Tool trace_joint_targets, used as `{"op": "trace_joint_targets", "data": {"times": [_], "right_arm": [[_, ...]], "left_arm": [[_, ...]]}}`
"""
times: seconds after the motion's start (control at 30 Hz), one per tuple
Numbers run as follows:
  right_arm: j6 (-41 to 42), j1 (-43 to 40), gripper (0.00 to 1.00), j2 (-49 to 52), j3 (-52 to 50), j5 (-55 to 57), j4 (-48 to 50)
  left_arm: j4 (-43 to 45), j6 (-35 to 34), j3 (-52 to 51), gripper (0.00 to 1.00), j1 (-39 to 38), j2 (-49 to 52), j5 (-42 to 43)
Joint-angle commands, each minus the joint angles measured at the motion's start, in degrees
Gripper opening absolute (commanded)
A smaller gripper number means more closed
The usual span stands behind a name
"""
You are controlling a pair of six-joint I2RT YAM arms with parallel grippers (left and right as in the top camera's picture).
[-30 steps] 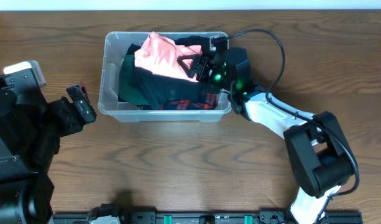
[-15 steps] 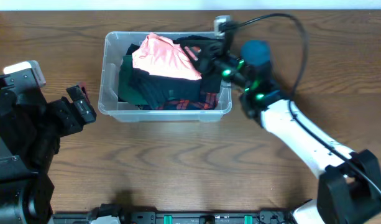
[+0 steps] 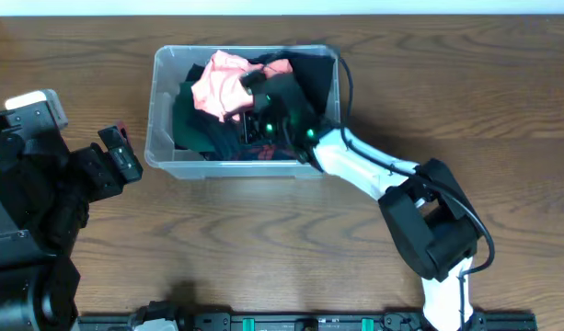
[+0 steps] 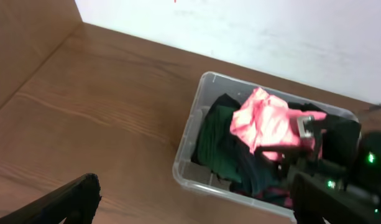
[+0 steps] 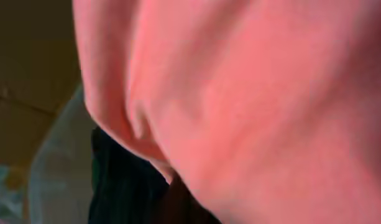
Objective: Pack container
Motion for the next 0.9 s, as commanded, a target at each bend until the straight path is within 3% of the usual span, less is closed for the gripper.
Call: {"op": "trace_joint_targets", "data": {"times": [0.0,0.2,0.33,0.43,0.67,0.73,0.77,0.8,0.87], "right_arm": [[-4.9,-1.2,0.01,5.2,1.3,2.7,-7.0],[-12.5,-1.2,0.02,-2.3,7.7,1.0,-21.2],[-18.9,-2.6,0.20,-11.8,10.1,1.1,-30.1],[-21.7,-5.3,0.42,-20.4,10.2,4.2,-35.1],[-24.7,-13.8,0.68,-34.8,10.2,9.4,-43.8],[-25.7,-16.7,0.80,-38.1,10.2,9.4,-46.3],[-26.0,-18.1,0.93,-39.7,10.2,9.4,-47.6],[-26.0,-19.5,0.99,-41.2,10.2,9.5,-49.0],[-26.0,-21.6,0.99,-43.4,10.1,9.6,-51.4]], "left_arm": [[0.0,-0.1,0.4,0.98,0.2,0.0,-0.5],[0.0,-0.1,0.4,0.98,0.2,0.0,-0.5],[0.0,-0.1,0.4,0.98,0.2,0.0,-0.5],[0.0,-0.1,0.4,0.98,0.2,0.0,-0.5],[0.0,-0.1,0.4,0.98,0.2,0.0,-0.5],[0.0,-0.1,0.4,0.98,0.2,0.0,-0.5],[0.0,-0.1,0.4,0.98,0.2,0.0,-0.5],[0.0,-0.1,0.4,0.98,0.2,0.0,-0.5],[0.0,-0.1,0.4,0.98,0.2,0.0,-0.5]]}}
